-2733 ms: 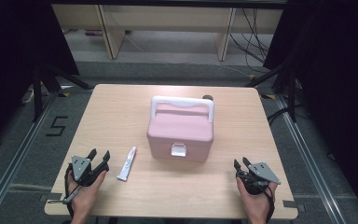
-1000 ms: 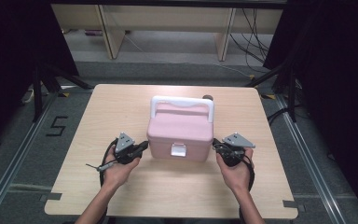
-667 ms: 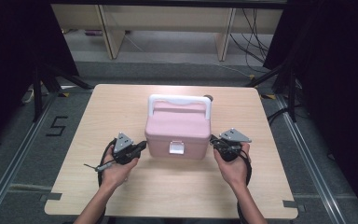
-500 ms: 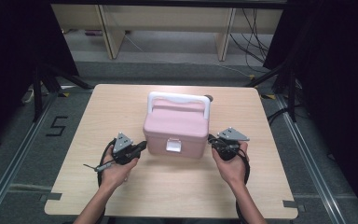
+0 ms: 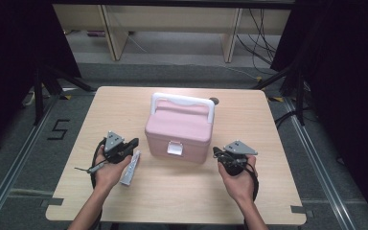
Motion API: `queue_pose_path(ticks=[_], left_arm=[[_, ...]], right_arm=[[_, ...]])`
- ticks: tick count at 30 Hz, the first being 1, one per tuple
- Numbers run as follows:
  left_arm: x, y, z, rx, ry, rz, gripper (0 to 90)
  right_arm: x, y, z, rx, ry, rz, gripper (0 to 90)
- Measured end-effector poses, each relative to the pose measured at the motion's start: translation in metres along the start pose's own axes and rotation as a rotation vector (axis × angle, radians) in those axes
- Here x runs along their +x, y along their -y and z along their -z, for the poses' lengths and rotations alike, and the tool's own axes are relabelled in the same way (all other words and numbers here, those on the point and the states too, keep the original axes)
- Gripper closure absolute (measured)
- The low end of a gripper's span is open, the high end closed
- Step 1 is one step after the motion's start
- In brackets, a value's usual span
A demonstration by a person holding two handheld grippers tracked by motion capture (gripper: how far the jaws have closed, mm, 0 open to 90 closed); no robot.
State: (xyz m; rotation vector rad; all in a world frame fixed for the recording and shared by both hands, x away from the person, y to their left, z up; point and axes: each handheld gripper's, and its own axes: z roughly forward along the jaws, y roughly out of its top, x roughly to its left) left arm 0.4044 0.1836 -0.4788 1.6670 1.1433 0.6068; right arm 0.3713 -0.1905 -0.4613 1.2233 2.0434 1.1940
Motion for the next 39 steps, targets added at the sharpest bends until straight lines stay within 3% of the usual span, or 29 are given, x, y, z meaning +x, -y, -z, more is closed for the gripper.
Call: queue_pose_path(ticks=[2,4,7,8,9,11,13,16,20,21,22,26,27,31,32,34,36,37,38,39], left_arm=[[0.003,-0.002,-0.008,0.004,-0.010,0.014,89.5],[0.003,-0.003,-0.011,0.003,-0.005,0.017,89.6],[-0.001,-0.006,-0.023,0.016,0.023,-0.008,89.7],[-0.003,-0.006,-0.025,0.018,0.031,-0.019,89.8],[-0.004,-0.006,-0.026,0.022,0.039,-0.026,89.8],[-0.007,-0.005,-0.027,0.019,0.052,-0.033,89.8],[-0.009,-0.004,-0.027,0.019,0.049,-0.047,89.8],[-0.010,-0.004,-0.025,0.021,0.057,-0.056,89.8],[-0.015,-0.003,-0.023,0.022,0.072,-0.065,89.8],[-0.015,-0.003,-0.023,0.022,0.072,-0.065,89.8],[-0.018,-0.002,-0.022,0.022,0.080,-0.067,89.8],[-0.020,-0.001,-0.021,0.026,0.080,-0.069,89.8],[-0.020,-0.001,-0.022,0.016,0.085,-0.062,89.8],[-0.020,0.000,-0.020,0.019,0.084,-0.058,89.5],[-0.018,-0.001,-0.017,0.006,0.075,-0.046,87.9],[-0.016,-0.002,-0.014,0.003,0.064,-0.035,79.7],[-0.007,-0.006,-0.004,-0.014,0.038,0.016,71.3],[-0.005,-0.007,-0.002,-0.021,0.032,0.028,68.3],[-0.003,-0.009,0.001,-0.029,0.022,0.044,65.6],[-0.001,-0.012,0.004,-0.035,0.020,0.050,63.1]], right_arm=[[0.002,0.002,-0.001,-0.002,0.011,0.020,90.0],[0.003,0.002,-0.001,0.023,0.003,0.008,90.0],[0.003,0.003,-0.005,0.031,0.002,0.003,90.0],[0.006,0.004,-0.005,0.047,0.005,-0.032,90.0],[0.004,0.004,-0.006,0.043,0.001,-0.019,90.0],[0.002,0.003,-0.006,0.035,-0.001,-0.018,90.0],[-0.001,0.002,-0.006,0.027,0.008,0.018,90.0],[0.000,0.001,-0.003,0.036,0.016,-0.021,90.0],[-0.005,-0.001,-0.002,0.027,0.023,-0.002,90.0],[-0.004,-0.001,-0.001,0.032,0.024,-0.028,90.0],[-0.006,-0.002,-0.001,0.016,0.049,-0.002,90.0],[-0.008,-0.002,-0.001,0.021,0.048,0.006,90.0],[-0.006,-0.002,0.000,0.026,0.057,-0.031,90.0],[-0.010,-0.003,0.001,0.013,0.060,0.011,90.0],[-0.008,-0.002,0.001,0.017,0.044,-0.031,90.0],[-0.011,-0.002,0.003,0.010,0.051,-0.007,90.0],[-0.010,0.000,0.007,0.022,0.065,-0.045,90.0],[-0.014,0.000,0.007,0.008,0.071,-0.010,89.3],[-0.014,0.002,0.006,0.003,0.060,-0.035,88.2],[-0.015,0.003,0.007,0.015,0.077,-0.039,87.2]])
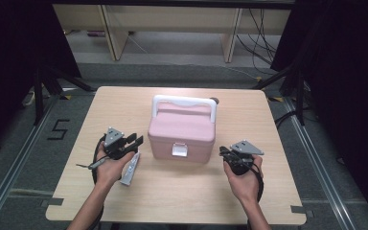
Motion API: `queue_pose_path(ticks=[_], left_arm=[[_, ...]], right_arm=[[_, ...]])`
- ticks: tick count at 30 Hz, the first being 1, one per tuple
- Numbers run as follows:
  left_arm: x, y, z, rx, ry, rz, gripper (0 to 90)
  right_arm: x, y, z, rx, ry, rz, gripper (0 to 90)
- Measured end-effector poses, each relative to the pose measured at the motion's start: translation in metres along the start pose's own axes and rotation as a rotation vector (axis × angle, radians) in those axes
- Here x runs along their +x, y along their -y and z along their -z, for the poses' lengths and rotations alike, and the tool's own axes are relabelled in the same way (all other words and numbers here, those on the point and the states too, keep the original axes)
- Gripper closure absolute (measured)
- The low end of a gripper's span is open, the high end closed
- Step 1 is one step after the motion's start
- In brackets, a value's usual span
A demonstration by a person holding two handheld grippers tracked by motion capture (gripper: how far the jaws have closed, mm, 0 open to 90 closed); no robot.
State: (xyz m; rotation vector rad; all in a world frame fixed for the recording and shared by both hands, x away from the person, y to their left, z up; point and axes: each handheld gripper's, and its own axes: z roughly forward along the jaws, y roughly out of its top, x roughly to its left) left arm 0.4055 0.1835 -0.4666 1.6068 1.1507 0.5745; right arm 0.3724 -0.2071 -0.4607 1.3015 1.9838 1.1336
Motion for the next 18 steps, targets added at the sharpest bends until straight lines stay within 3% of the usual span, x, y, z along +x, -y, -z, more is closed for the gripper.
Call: queue_pose_path(ticks=[2,6,10,14,16,17,18], left_arm=[[0.001,-0.002,0.002,-0.003,0.000,0.008,59.0],[-0.001,-0.018,0.006,-0.040,0.015,0.028,53.1],[-0.004,-0.033,0.006,-0.075,0.029,0.049,50.0],[-0.009,-0.046,0.005,-0.086,0.044,0.044,48.8],[-0.011,-0.052,0.004,-0.089,0.053,0.049,47.8],[-0.013,-0.058,0.002,-0.093,0.061,0.050,47.0],[-0.014,-0.061,0.001,-0.098,0.065,0.054,46.7]], right_arm=[[0.000,0.001,0.001,-0.003,-0.006,-0.013,85.8],[-0.004,0.001,0.000,-0.021,0.016,0.025,81.6],[-0.001,0.001,0.001,-0.017,0.015,-0.020,79.7],[-0.002,0.001,0.002,-0.024,0.019,-0.017,78.0],[-0.005,0.001,0.004,-0.023,0.030,0.010,76.1],[-0.002,0.003,0.004,-0.027,0.021,-0.035,74.6],[-0.004,0.003,0.004,-0.028,0.027,-0.015,73.7]])
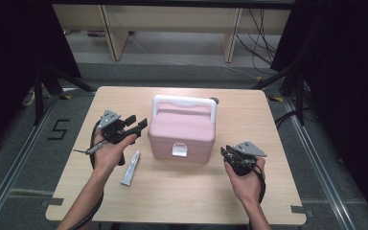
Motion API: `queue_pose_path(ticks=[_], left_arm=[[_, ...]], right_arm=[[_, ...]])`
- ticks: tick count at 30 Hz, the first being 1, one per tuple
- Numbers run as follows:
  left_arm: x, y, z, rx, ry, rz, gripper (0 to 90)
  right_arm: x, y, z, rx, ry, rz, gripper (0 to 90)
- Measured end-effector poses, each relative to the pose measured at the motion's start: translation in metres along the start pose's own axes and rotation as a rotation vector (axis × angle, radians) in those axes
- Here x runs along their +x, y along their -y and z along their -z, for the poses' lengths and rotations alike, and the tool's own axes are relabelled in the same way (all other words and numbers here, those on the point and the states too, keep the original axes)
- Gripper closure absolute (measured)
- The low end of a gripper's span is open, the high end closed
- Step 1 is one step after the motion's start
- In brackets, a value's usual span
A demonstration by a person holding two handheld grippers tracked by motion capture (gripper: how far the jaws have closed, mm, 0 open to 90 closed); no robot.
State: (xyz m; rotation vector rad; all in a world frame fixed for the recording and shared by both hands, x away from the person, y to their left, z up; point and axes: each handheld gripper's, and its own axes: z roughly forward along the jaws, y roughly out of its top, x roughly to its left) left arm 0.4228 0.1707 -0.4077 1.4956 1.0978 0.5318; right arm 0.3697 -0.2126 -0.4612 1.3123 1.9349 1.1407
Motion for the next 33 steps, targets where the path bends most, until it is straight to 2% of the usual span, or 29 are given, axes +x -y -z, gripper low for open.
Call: queue_pose_path(ticks=[1,4,5,8,9,10,13,14,18,20,22,23,24,25,26,27,28,29,30,31,32,33], left_arm=[[-0.001,-0.003,-0.001,-0.001,0.003,-0.001,46.4],[-0.002,-0.008,-0.004,-0.008,0.011,0.007,45.9],[-0.002,-0.011,-0.007,-0.008,0.022,0.018,45.8],[-0.002,-0.014,-0.010,-0.006,0.024,0.024,45.8],[-0.002,-0.016,-0.013,-0.005,0.030,0.030,45.8],[-0.002,-0.016,-0.013,-0.005,0.030,0.030,45.8],[-0.001,-0.019,-0.020,0.003,0.032,0.031,46.3],[0.000,-0.021,-0.022,0.003,0.033,0.028,46.4],[0.000,-0.025,-0.026,0.001,0.031,0.033,46.7],[0.000,-0.027,-0.029,0.006,0.028,0.031,47.3],[0.000,-0.030,-0.032,0.008,0.030,0.029,47.9],[0.000,-0.031,-0.033,0.010,0.030,0.031,48.2],[-0.001,-0.031,-0.035,0.012,0.033,0.031,48.2],[-0.002,-0.032,-0.036,0.015,0.036,0.030,48.5],[-0.002,-0.032,-0.037,0.013,0.038,0.030,48.6],[-0.003,-0.032,-0.040,0.022,0.037,0.029,49.0],[-0.003,-0.032,-0.041,0.023,0.034,0.032,49.0],[-0.003,-0.032,-0.041,0.023,0.034,0.032,49.2],[-0.003,-0.032,-0.044,0.028,0.032,0.033,49.2],[-0.002,-0.032,-0.045,0.032,0.031,0.035,49.4],[-0.002,-0.032,-0.045,0.032,0.031,0.035,49.7],[-0.002,-0.032,-0.047,0.035,0.033,0.044,50.0]], right_arm=[[-0.002,0.000,0.000,-0.004,0.001,0.020,72.8],[-0.002,0.001,0.000,-0.006,0.004,0.021,71.2],[0.001,0.001,-0.001,-0.005,-0.002,-0.022,70.0],[-0.001,0.002,0.000,-0.004,-0.009,-0.002,69.3],[0.000,0.002,0.000,-0.004,0.000,-0.015,69.0],[-0.003,0.001,0.001,-0.006,0.006,0.022,68.9],[-0.002,0.002,0.001,-0.001,-0.002,-0.001,68.3],[-0.004,0.002,0.001,-0.005,0.005,0.014,68.3],[-0.003,0.003,0.000,-0.007,0.002,-0.020,68.1],[-0.004,0.003,0.001,-0.014,0.010,0.007,68.1],[-0.003,0.004,-0.001,-0.019,-0.007,-0.009,68.0],[-0.004,0.004,0.001,-0.025,0.016,0.012,67.9],[-0.004,0.004,0.001,-0.025,0.016,0.012,67.9],[-0.001,0.004,0.001,-0.015,0.010,-0.029,67.9],[-0.004,0.004,0.001,-0.021,0.010,-0.001,67.7],[-0.004,0.005,0.002,-0.024,0.013,-0.003,67.6],[-0.002,0.006,0.002,-0.023,0.012,-0.040,67.4],[-0.006,0.007,0.002,-0.034,0.016,-0.005,67.0],[-0.006,0.008,0.001,-0.047,0.002,-0.015,66.4],[-0.003,0.010,0.003,-0.041,0.012,-0.050,66.0],[-0.004,0.011,0.004,-0.024,0.021,-0.041,65.5],[-0.006,0.012,0.002,-0.045,0.004,-0.019,65.2]])
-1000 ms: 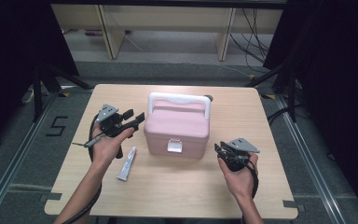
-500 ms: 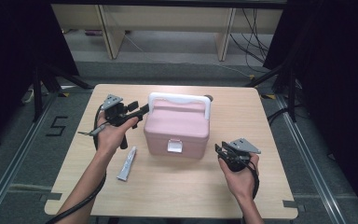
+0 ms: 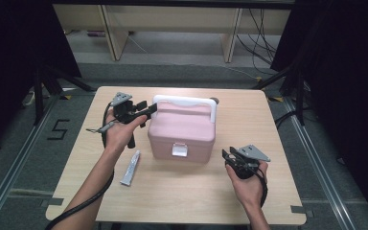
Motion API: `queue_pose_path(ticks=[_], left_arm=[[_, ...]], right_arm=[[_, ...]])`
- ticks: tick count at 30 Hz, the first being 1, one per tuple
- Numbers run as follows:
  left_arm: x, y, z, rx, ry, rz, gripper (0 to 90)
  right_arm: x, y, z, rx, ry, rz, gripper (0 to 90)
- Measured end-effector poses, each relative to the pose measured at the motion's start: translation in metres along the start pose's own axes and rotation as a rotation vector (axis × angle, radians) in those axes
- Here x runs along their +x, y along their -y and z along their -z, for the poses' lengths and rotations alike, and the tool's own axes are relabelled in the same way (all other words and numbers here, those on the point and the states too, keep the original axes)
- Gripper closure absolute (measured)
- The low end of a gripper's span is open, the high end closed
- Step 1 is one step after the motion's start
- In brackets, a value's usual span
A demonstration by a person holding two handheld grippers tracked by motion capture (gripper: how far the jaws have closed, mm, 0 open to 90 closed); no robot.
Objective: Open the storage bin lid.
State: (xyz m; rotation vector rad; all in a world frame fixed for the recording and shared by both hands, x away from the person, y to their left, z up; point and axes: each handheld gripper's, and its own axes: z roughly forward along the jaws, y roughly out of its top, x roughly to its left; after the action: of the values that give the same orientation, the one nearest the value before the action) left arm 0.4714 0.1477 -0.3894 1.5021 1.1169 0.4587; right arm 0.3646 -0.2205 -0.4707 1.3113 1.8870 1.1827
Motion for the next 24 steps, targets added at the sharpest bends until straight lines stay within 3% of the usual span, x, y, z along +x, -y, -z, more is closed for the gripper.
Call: queue_pose_path(ticks=[3,4,5,7,8,9,13,14,15,17,21,22,24], left_arm=[[0.001,0.000,-0.003,0.004,0.000,0.003,50.4],[0.001,0.000,-0.005,0.011,0.002,0.008,51.4],[0.001,0.000,-0.006,0.012,0.003,0.009,51.6],[0.001,0.000,-0.008,0.021,0.006,0.008,52.4],[0.001,0.000,-0.009,0.020,0.004,0.005,52.8],[0.000,0.000,-0.010,0.025,-0.001,-0.004,54.1],[-0.001,0.001,-0.014,0.040,-0.008,-0.024,57.0],[-0.001,0.001,-0.016,0.045,-0.015,-0.038,59.2],[-0.002,0.002,-0.017,0.049,-0.025,-0.045,60.0],[-0.003,0.002,-0.019,0.055,-0.031,-0.047,62.4],[-0.005,0.002,-0.020,0.066,-0.034,-0.056,66.2],[-0.006,0.002,-0.021,0.069,-0.033,-0.058,67.7],[-0.007,0.003,-0.021,0.077,-0.042,-0.056,68.9]], right_arm=[[0.001,0.002,0.000,0.003,0.004,0.009,64.8],[0.006,0.004,0.001,0.012,0.002,-0.039,64.7],[0.003,0.004,0.000,0.002,-0.009,0.007,64.7],[0.006,0.004,0.000,0.003,0.000,-0.011,64.4],[0.004,0.003,0.000,0.007,-0.011,0.005,64.3],[0.007,0.003,0.001,0.006,-0.012,-0.018,64.3],[0.005,0.001,0.001,-0.004,-0.001,0.019,64.2],[0.007,0.001,0.002,0.000,-0.013,-0.019,64.2],[0.008,0.000,0.002,0.002,-0.018,-0.026,64.2],[0.005,-0.001,0.002,-0.003,-0.013,0.009,64.2],[0.005,-0.002,0.003,-0.004,-0.016,0.004,64.2],[0.008,-0.002,0.003,-0.010,-0.015,-0.022,64.2],[0.007,-0.003,0.003,-0.012,-0.017,-0.010,64.2]])
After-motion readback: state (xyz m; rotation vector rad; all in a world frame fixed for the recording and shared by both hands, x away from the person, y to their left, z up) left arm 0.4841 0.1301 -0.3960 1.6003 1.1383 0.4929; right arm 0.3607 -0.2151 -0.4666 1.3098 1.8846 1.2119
